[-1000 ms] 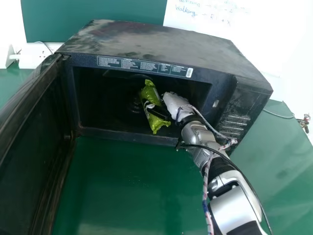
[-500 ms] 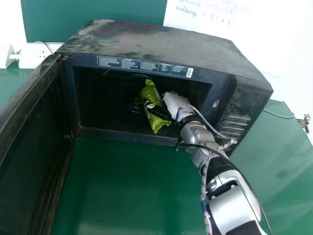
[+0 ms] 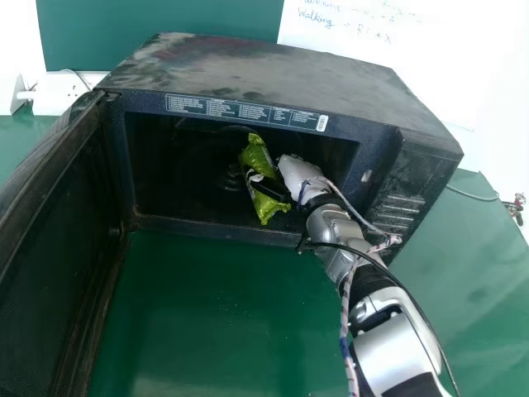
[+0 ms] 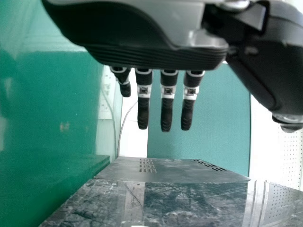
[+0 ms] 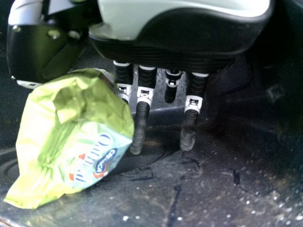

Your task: Put biscuit inside oven

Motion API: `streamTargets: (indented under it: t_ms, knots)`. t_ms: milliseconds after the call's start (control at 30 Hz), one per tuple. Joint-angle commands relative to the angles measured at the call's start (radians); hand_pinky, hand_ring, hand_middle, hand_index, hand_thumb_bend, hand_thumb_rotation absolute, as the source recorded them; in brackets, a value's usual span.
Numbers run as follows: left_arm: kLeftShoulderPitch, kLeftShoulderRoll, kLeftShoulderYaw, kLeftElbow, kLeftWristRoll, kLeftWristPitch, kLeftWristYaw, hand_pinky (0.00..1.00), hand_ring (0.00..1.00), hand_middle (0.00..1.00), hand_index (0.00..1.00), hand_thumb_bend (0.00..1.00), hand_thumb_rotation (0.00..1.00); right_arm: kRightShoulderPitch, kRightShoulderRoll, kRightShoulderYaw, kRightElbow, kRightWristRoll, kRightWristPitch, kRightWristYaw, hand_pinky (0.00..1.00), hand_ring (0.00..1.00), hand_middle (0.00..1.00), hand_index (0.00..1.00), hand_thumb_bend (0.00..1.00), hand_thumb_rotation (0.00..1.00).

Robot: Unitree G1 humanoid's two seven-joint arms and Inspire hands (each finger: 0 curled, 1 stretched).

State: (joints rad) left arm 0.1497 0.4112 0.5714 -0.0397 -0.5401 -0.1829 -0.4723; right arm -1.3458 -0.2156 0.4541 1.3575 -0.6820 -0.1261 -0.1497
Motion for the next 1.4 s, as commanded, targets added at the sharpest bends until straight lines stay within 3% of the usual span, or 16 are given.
streamTargets:
  t_ms: [0,67,133,167,200,300,633,833,1033,1167,1367]
  knots:
    - [0.009,-0.004,0.014,0.019,-0.027,-0.011,-0.035,0.73,0.79,0.82,0.81,0.72,0.68,-0.009,-0.019,-0.009,0.011,0.007,0.010,-0.001,0.40,0.45,0.50,0.47,0.48,0.00]
    - [0.013,0.000,0.014,0.019,-0.027,-0.012,-0.049,0.74,0.80,0.82,0.81,0.72,0.68,-0.009,-0.017,-0.012,0.010,0.011,0.009,0.000,0.38,0.45,0.52,0.50,0.49,0.00]
    - [0.015,0.000,0.015,0.019,-0.020,-0.011,-0.048,0.73,0.79,0.82,0.81,0.72,0.67,-0.009,-0.015,-0.014,0.010,0.012,0.011,0.002,0.43,0.53,0.62,0.50,0.51,0.05]
    - [0.018,0.001,0.015,0.013,-0.013,-0.006,-0.040,0.74,0.79,0.82,0.81,0.72,0.67,-0.010,-0.013,-0.011,0.010,0.010,0.012,0.002,0.46,0.57,0.68,0.61,0.76,0.15]
    - [0.021,0.001,0.015,0.007,-0.011,-0.002,-0.035,0.73,0.79,0.81,0.81,0.72,0.68,-0.010,-0.013,-0.007,0.010,0.006,0.012,0.001,0.48,0.59,0.72,0.67,0.88,0.24]
    - [0.029,0.001,0.015,-0.002,-0.008,0.004,-0.030,0.72,0.78,0.80,0.80,0.72,0.68,-0.010,-0.010,-0.005,0.010,0.004,0.011,-0.004,0.55,0.67,0.81,0.77,0.99,0.39]
    - [0.024,0.004,0.014,0.030,0.015,-0.045,-0.047,0.72,0.78,0.80,0.81,0.75,0.68,-0.003,-0.009,-0.017,0.008,0.017,0.003,0.003,0.64,0.75,0.82,0.81,0.98,0.48]
    - [0.023,0.003,0.014,0.032,0.009,-0.037,-0.045,0.73,0.78,0.80,0.80,0.78,0.72,0.011,-0.015,-0.019,0.005,0.018,-0.028,-0.017,0.62,0.75,0.81,0.81,0.99,0.49]
    - [0.022,0.004,0.011,0.032,0.020,-0.040,-0.039,0.73,0.78,0.81,0.80,0.77,0.74,0.027,-0.026,-0.031,-0.003,0.029,-0.069,-0.027,0.61,0.74,0.80,0.81,1.00,0.53]
    - [0.016,0.004,0.011,0.044,0.016,-0.052,-0.050,0.70,0.76,0.80,0.80,0.74,0.69,0.043,-0.037,-0.041,-0.017,0.042,-0.104,-0.037,0.60,0.73,0.80,0.81,0.98,0.54]
    - [0.009,0.003,0.008,0.045,0.011,-0.046,-0.049,0.76,0.79,0.83,0.81,0.70,0.65,0.096,-0.081,-0.045,-0.054,0.050,-0.204,-0.079,0.58,0.72,0.81,0.81,0.96,0.52]
